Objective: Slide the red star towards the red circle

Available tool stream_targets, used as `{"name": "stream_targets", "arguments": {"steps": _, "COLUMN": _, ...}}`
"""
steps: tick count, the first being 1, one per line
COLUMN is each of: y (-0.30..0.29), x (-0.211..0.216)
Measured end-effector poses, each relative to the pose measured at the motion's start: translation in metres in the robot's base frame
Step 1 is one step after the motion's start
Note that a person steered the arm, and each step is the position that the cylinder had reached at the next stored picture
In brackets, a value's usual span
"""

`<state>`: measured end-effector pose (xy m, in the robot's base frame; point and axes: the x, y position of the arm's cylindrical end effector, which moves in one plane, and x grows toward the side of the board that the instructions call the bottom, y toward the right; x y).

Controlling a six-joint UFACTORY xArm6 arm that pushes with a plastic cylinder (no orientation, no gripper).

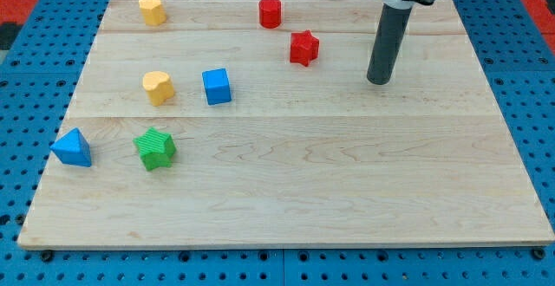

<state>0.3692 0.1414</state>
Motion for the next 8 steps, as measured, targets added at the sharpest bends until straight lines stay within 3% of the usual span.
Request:
{"name": "stream_targets", "arguments": {"steps": 5, "y": 0.048, "x": -0.128}}
{"name": "stream_targets", "arguments": {"steps": 8, "y": 0.033, "x": -0.111}}
